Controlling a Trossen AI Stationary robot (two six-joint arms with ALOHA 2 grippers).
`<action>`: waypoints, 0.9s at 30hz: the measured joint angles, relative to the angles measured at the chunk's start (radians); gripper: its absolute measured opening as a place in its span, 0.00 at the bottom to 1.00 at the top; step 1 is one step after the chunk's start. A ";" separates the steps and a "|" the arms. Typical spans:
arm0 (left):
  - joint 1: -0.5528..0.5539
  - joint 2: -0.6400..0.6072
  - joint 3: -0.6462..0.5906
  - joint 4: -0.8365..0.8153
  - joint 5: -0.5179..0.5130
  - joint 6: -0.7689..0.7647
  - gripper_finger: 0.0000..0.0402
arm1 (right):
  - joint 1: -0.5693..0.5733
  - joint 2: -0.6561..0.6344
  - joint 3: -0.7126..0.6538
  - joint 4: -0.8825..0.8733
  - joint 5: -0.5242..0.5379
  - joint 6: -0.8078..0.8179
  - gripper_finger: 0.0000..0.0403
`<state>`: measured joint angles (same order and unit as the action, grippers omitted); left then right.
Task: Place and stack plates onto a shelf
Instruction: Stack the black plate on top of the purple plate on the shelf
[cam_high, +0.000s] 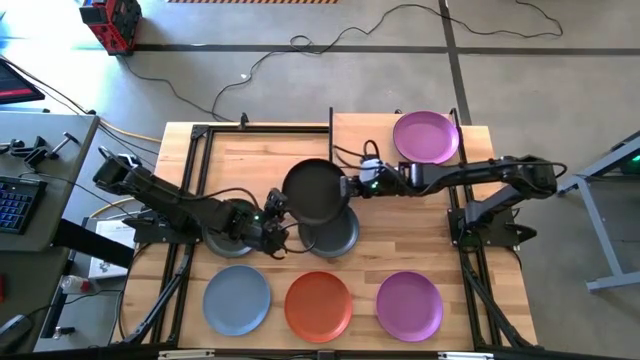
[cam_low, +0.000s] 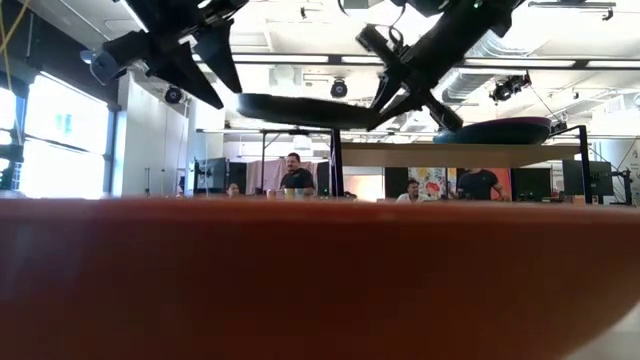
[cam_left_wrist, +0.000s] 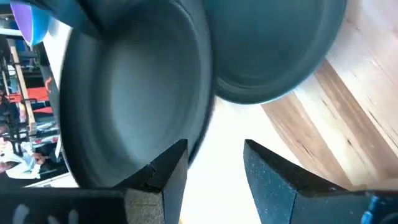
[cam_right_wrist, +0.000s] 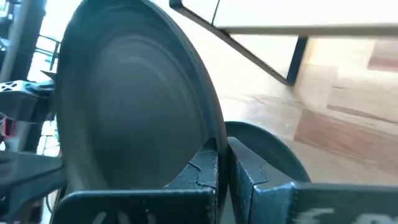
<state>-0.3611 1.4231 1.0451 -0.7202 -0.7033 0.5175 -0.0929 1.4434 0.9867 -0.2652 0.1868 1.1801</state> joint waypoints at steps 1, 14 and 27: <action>-0.001 0.000 0.000 -0.015 0.000 -0.011 0.36 | 0.000 -0.015 0.000 -0.012 0.002 -0.009 0.00; 0.075 0.000 0.000 -0.050 -0.145 -0.181 0.36 | -0.069 -0.369 0.000 -0.288 0.045 -0.090 0.00; 0.222 0.000 0.000 -0.038 -0.145 -0.254 0.36 | -0.344 -0.740 0.000 -0.668 0.049 -0.110 0.00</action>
<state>-0.1387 1.4227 1.0451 -0.7585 -0.8482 0.2630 -0.4370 0.7036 0.9871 -0.9334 0.2359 1.0704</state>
